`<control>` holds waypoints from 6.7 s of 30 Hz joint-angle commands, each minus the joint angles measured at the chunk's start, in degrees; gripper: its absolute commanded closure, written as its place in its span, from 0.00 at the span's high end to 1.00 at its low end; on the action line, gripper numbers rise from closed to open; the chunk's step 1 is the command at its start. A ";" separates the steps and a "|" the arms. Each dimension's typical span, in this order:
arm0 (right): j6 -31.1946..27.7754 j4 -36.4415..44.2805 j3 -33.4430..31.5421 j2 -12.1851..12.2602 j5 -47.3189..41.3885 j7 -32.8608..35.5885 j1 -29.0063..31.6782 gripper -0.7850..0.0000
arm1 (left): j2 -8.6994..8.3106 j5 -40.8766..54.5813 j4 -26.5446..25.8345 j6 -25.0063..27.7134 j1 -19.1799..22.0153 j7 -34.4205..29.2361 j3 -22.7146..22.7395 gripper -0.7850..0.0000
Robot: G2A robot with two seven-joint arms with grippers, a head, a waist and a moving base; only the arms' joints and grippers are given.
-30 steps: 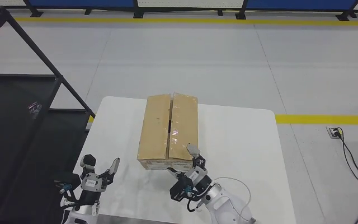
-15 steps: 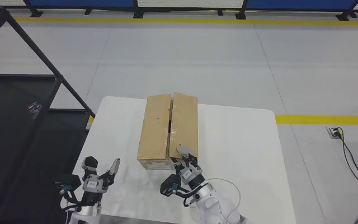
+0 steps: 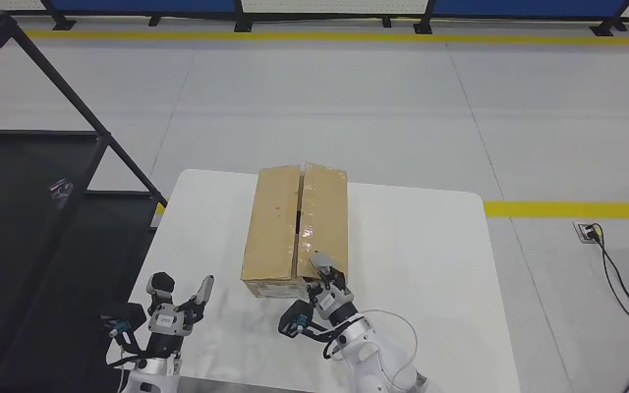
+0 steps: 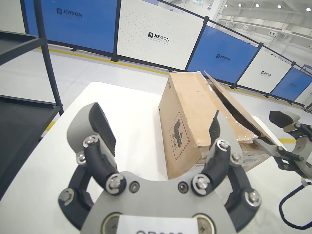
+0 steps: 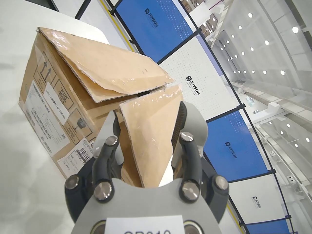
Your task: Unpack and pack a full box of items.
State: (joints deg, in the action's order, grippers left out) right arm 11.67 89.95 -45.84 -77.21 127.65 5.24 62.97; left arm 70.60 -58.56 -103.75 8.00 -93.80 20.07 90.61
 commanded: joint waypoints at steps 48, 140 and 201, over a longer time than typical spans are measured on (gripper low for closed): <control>-15.28 9.92 -15.30 3.05 2.31 -17.93 10.86 0.00 | 0.66 -12.66 6.72 -2.39 0.83 -2.01 -0.15 1.00; -30.67 1.10 -26.17 6.45 -42.88 -57.95 16.32 1.00 | 1.35 -27.07 10.56 10.04 10.62 -7.30 -19.06 1.00; -53.67 5.03 -24.31 6.96 -88.08 -6.00 15.66 1.00 | 0.47 -22.06 12.35 7.64 10.78 -5.40 -13.34 1.00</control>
State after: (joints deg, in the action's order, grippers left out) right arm -41.67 95.08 -70.17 -70.27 40.13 -1.17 78.63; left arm 71.04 -80.33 -91.34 15.58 -83.10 14.79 77.60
